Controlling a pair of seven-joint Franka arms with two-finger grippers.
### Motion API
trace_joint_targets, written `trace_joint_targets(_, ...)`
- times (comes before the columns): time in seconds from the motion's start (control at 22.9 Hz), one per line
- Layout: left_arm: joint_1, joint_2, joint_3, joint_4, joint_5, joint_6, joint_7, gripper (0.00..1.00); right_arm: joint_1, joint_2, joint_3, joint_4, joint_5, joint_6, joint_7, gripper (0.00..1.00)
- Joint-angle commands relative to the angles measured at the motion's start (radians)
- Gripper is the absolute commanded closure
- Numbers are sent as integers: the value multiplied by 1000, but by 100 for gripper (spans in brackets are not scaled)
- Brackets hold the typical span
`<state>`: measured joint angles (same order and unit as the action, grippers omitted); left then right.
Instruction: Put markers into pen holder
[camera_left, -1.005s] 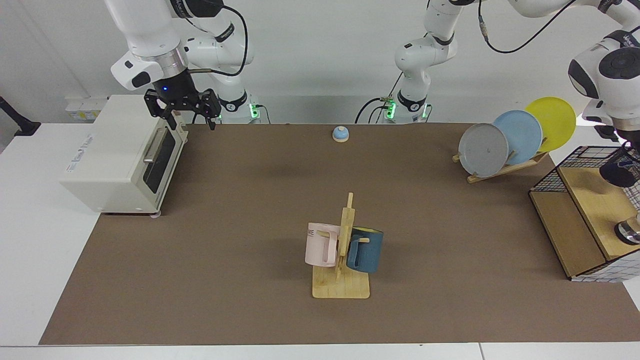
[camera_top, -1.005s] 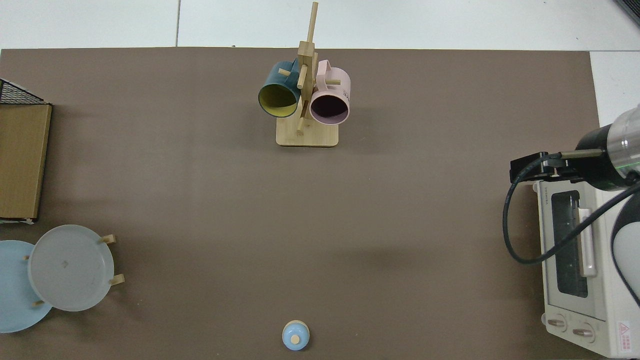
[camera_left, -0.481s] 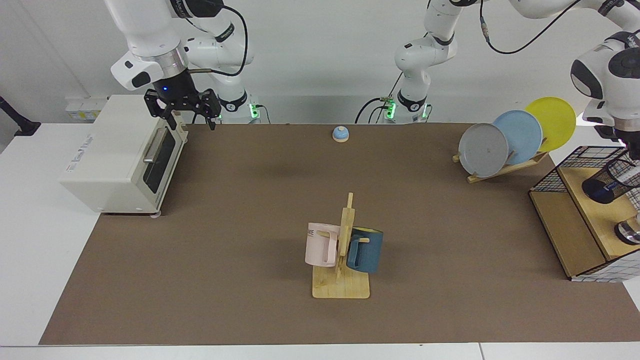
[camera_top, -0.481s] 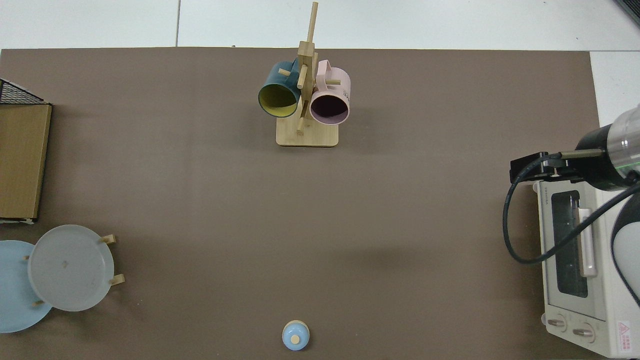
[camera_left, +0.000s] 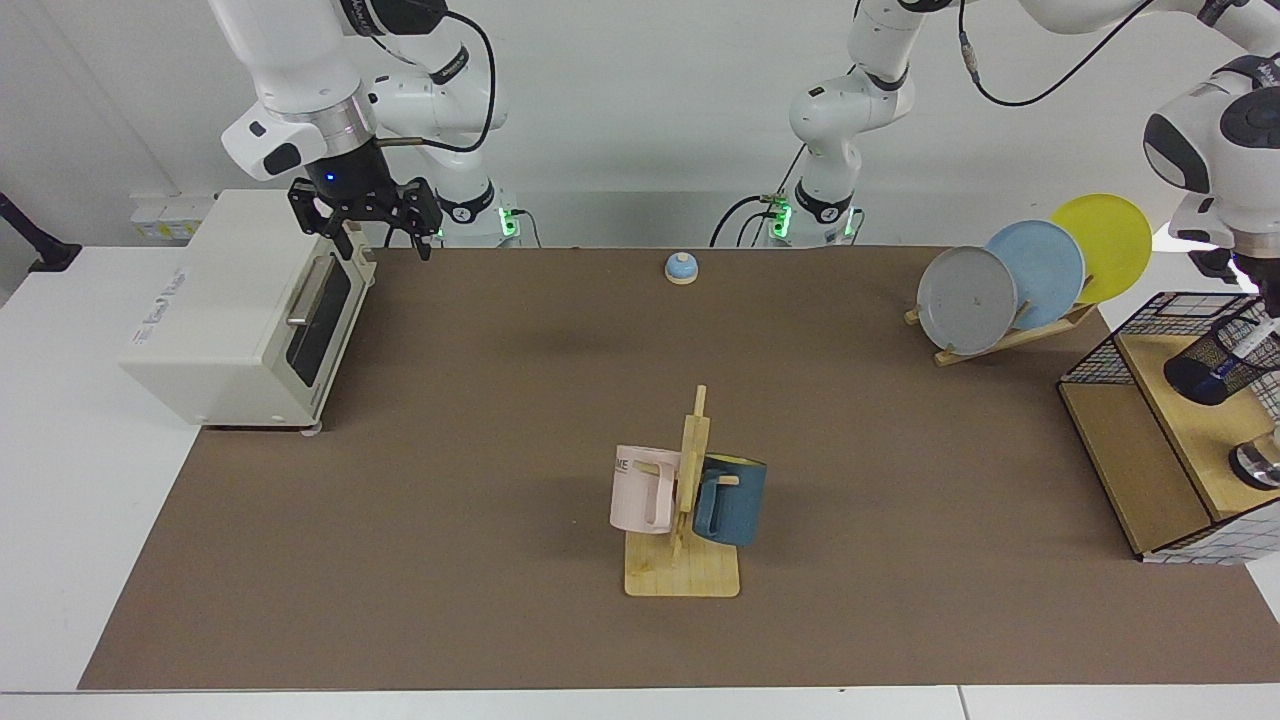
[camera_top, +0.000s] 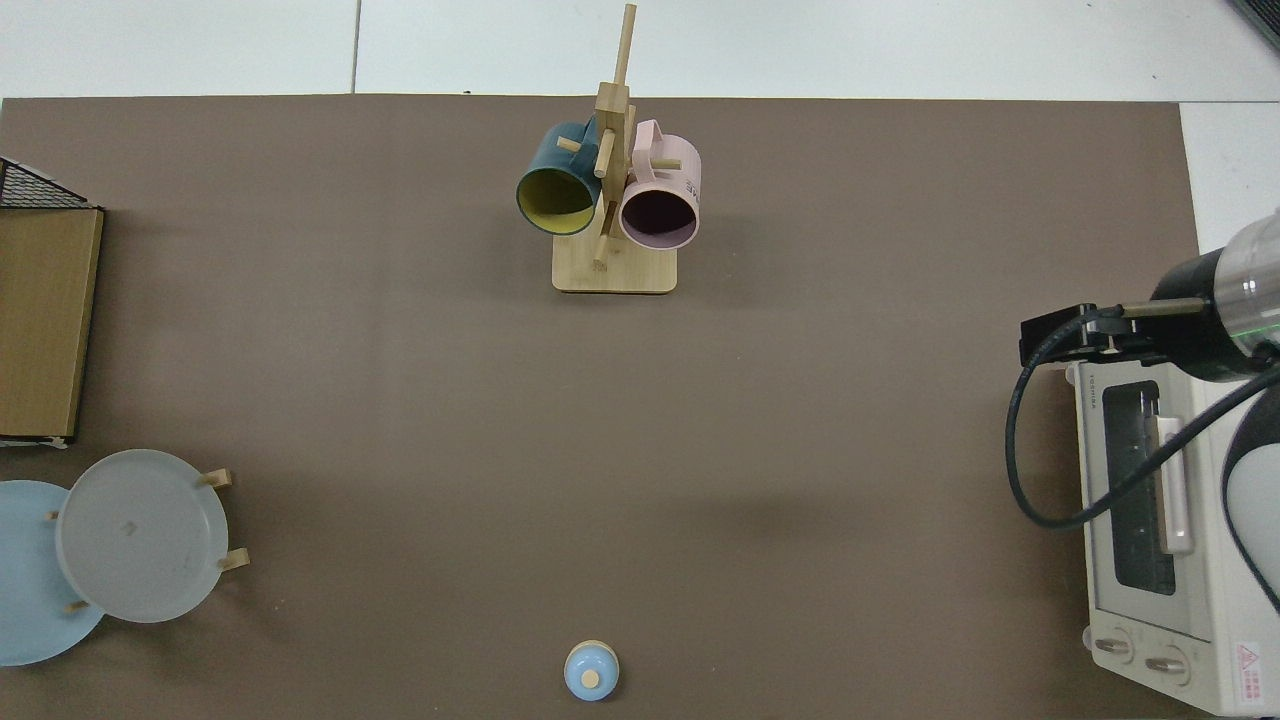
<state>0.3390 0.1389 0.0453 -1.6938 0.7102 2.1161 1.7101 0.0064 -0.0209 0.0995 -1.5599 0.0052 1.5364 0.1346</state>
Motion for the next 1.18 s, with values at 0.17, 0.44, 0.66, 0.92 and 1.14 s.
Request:
trace_joint_targets(0.17,-17,-120,-71,80,-229,-212,11,94,-6,-4,5,-3,7,19,14,0)
trace_joint_targets(0.44,-69,-159,-76,131,-328,-401,-157,94,-6,-2,6,-3,7,19,14,0)
trace_joint_targets(0.66,-110,-170,-76,158,-416,-507,-325,90,-6,-2,6,-5,7,19,14,0)
trace_joint_targets(0.92,-144,-177,-76,158,-480,-584,-548,83,-6,-2,6,-3,7,19,14,0)
trace_joint_targets(1.14,-149,-188,-82,160,-575,-633,-780,67,-6,-4,6,-3,7,19,14,0)
